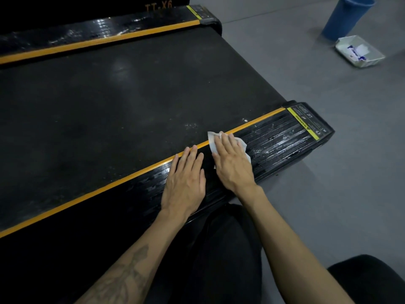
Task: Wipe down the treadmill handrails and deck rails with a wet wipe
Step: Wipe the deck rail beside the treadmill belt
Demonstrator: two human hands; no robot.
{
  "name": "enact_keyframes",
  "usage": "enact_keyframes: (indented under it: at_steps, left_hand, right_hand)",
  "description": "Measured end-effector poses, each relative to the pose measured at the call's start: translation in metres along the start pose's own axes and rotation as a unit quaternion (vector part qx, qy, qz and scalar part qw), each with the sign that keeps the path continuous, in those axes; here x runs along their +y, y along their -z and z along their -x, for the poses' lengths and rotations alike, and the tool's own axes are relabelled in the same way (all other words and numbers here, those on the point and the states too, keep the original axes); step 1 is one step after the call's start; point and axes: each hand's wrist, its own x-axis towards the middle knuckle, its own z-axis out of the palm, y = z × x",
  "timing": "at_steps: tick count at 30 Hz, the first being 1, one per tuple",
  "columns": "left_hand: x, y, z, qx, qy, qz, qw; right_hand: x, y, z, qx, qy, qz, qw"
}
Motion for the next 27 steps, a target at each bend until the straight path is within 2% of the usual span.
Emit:
enact_keyframes:
  at_steps: [2, 4, 7, 10, 13, 15, 18, 23, 27]
  left_hand:
    - [0.0, 0.0, 0.0, -0.001, 0.001, 0.001, 1.0]
    - [0.0, 0.0, -0.001, 0.001, 0.002, 0.007, 1.0]
    - [0.0, 0.001, -0.001, 0.0, 0.0, 0.008, 1.0]
    - [0.0, 0.001, 0.0, 0.002, 0.001, 0.004, 1.0]
    - [0.001, 0.001, 0.0, 0.0, 0.0, 0.0, 1.0]
    - [0.001, 0.002, -0.001, 0.0, 0.001, 0.006, 1.0]
    - [0.001, 0.003, 0.0, -0.005, 0.003, 0.011, 1.0]
    - [0.002, 0.005, 0.0, -0.004, 0.005, 0.01, 1.0]
    - [0.002, 0.004, -0.001, -0.003, 0.005, 0.01, 1.0]
  right_hand:
    - [-0.011, -0.004, 0.008, 0.023, -0.021, -0.03, 0.999]
    - [-0.018, -0.006, 0.006, 0.013, 0.012, -0.05, 0.999]
    - [-0.006, 0.001, -0.014, -0.016, 0.064, 0.004, 0.998]
    - [0.009, 0.008, -0.019, -0.018, 0.028, 0.038, 0.999]
    - [-0.006, 0.003, 0.001, 0.03, -0.027, -0.04, 0.998]
    - [-0.016, -0.001, 0.003, 0.035, 0.001, -0.063, 0.997]
    - [-0.007, 0.003, -0.011, 0.007, 0.041, -0.026, 0.999]
    - [-0.002, 0.005, -0.01, 0.026, -0.032, -0.033, 0.999]
    - [-0.001, 0.006, -0.01, 0.039, -0.02, -0.071, 0.996]
